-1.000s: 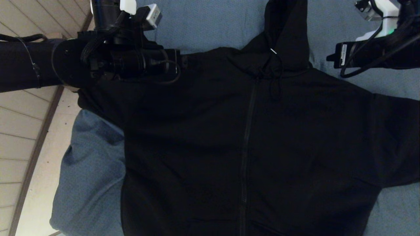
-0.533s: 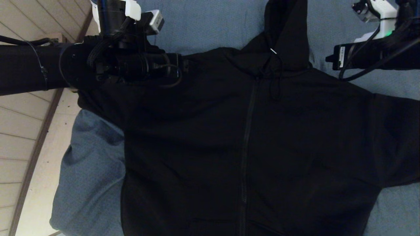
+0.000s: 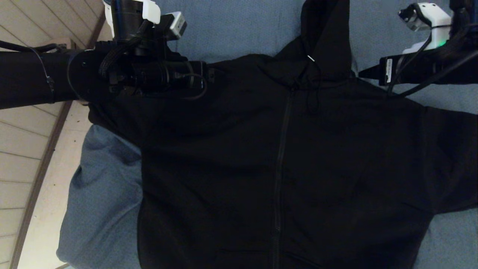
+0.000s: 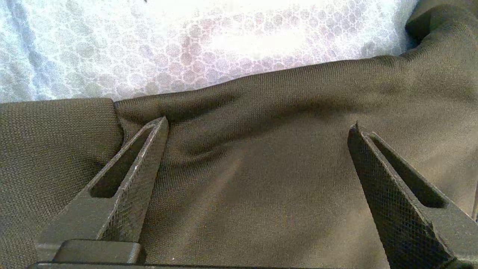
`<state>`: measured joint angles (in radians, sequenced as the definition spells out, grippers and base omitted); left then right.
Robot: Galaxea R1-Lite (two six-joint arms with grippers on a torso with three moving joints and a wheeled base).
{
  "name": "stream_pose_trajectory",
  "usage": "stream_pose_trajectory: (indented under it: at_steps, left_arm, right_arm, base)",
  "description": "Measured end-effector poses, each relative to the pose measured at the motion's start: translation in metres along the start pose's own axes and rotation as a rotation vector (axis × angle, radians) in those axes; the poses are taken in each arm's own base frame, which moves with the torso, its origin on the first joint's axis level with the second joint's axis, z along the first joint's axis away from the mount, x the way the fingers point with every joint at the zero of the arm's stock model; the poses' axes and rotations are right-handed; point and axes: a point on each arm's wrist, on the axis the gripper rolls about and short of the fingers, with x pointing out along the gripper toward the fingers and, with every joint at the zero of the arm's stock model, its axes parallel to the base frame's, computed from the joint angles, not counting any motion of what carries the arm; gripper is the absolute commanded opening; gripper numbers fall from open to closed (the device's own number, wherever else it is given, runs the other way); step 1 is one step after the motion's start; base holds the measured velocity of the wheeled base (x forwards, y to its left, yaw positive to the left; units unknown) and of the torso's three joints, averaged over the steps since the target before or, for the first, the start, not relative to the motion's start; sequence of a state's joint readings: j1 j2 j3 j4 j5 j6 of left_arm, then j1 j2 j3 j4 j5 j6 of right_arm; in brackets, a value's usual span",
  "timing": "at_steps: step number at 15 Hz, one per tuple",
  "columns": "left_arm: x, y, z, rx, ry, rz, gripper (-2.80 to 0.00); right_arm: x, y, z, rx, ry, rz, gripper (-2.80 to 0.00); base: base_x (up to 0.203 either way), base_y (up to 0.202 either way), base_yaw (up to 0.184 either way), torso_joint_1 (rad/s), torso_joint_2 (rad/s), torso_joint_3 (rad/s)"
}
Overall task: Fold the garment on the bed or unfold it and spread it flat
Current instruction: Unfold the black sweatshirt
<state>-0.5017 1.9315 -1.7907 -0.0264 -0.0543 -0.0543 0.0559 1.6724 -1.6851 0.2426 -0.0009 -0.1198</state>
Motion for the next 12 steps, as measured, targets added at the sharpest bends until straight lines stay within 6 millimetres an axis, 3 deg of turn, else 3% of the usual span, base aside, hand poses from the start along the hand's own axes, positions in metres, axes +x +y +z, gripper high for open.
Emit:
stream_pose_trajectory:
  at_steps: [6, 12]
  left_arm:
    - [0.001, -0.003, -0.005, -0.001, 0.016, -0.010, 0.00]
    - [0.004, -0.003, -0.007, 0.024, 0.024, -0.011, 0.00]
  right_arm:
    - [-0.003, 0.009, -0.017, -0.003, 0.056, 0.056, 0.00]
    - [0.009, 0.009, -0.026, 0.002, 0.093, 0.056, 0.00]
  base:
    - [0.000, 0.000, 0.000, 0.000, 0.00, 0.000]
    - [0.000, 0.000, 0.000, 0.000, 0.00, 0.000]
